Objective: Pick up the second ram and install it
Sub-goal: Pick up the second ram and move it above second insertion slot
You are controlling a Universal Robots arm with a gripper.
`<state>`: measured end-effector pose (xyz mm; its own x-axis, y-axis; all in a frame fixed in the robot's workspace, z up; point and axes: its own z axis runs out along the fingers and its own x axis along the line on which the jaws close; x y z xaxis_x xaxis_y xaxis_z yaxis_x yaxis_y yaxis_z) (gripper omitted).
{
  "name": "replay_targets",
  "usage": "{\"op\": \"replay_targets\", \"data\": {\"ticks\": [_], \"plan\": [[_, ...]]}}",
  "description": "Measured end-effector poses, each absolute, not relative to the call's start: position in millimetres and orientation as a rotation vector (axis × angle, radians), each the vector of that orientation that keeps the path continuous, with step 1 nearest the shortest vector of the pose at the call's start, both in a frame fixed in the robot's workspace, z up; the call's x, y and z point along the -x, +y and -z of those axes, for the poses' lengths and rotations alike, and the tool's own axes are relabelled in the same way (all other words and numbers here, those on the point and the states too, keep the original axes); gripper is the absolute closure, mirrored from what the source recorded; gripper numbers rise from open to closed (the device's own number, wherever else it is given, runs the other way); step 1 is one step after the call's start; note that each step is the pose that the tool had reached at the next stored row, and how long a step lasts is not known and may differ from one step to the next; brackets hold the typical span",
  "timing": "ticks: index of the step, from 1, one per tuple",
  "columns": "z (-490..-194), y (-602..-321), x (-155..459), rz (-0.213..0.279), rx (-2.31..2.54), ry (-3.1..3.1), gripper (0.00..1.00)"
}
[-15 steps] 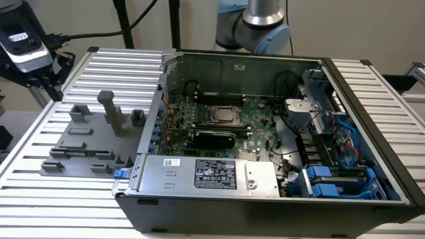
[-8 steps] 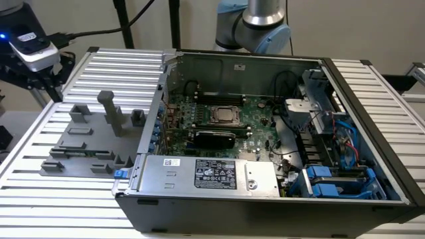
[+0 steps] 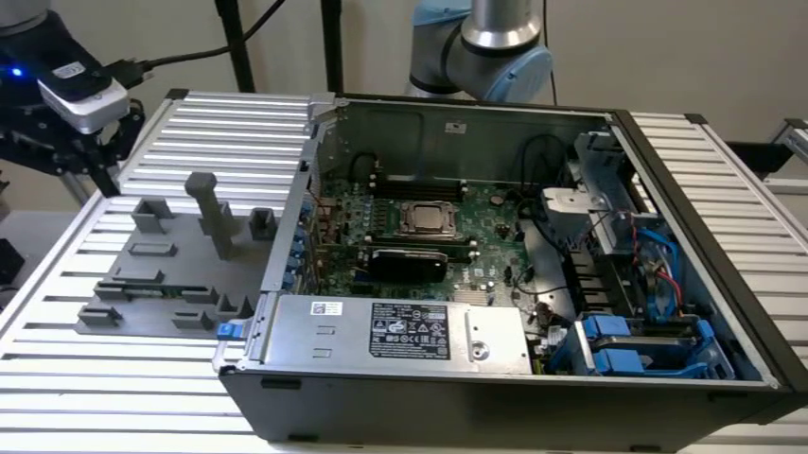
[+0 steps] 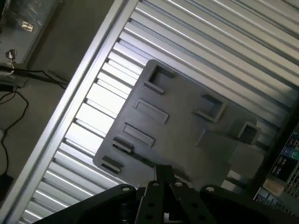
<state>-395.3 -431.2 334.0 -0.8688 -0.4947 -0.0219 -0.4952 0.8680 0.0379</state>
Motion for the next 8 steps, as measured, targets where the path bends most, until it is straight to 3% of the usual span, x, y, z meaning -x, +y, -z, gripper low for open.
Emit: {"op": "replay_targets", "data": {"ticks": [8], "plan": [[-330.2,-431.2,395.3,-0.064,1.021,2.962,1.0]]}}
